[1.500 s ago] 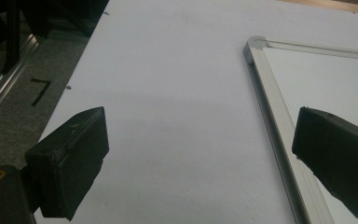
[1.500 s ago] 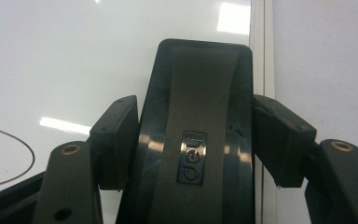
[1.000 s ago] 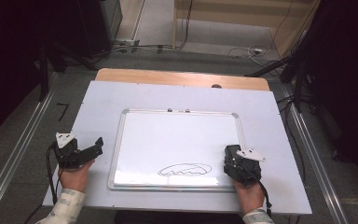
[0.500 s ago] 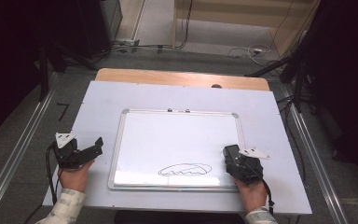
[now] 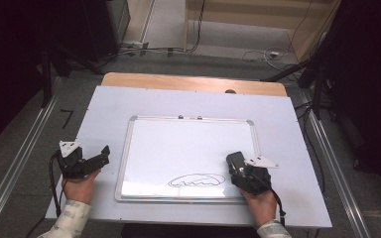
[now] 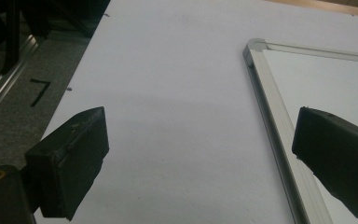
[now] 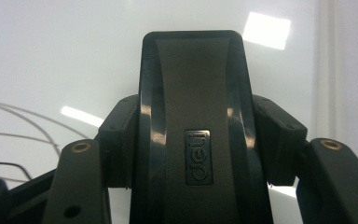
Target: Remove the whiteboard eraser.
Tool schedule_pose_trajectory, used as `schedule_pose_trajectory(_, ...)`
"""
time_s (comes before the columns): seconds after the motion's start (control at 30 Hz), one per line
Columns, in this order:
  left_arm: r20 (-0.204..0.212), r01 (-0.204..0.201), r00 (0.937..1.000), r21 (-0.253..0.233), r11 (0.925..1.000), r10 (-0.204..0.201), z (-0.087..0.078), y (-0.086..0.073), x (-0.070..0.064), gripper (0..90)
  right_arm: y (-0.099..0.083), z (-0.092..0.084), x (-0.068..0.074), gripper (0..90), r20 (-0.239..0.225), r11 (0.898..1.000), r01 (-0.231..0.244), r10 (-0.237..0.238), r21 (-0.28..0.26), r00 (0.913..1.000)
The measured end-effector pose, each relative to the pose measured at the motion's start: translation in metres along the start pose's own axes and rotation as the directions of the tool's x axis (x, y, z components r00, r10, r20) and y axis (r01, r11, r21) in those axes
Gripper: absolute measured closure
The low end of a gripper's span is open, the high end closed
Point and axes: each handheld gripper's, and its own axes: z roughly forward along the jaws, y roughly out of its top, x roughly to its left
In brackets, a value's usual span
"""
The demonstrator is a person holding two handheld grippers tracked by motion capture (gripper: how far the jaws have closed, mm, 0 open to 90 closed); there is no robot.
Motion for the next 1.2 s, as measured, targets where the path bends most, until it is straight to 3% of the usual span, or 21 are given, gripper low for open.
schedule_pose_trajectory(0.1, -0.002, -0.001, 1.0, 0.001, 1.0, 0.001, 0.0, 0.0, 0.001, 4.1, 0.001, 0.009, 0.011, 38.7, -0.005, 0.998, 0.047, -0.047, 0.03, 0.9989)
schedule_pose_trajectory(0.37, -0.001, 0.001, 1.0, 0.002, 1.0, -0.001, 0.0, 0.0, 0.002, 4.1, 0.005, 0.013, 0.014, 38.8, -0.02, 0.998, 0.047, -0.047, 0.041, 0.9987)
schedule_pose_trajectory(1.2, 0.002, -0.004, 1.0, 0.005, 1.0, 0.004, 0.001, 0.0, -0.001, 4.1, 0.013, 0.023, 0.044, 38.9, -0.075, 0.994, 0.106, -0.103, 0.04, 0.9919)
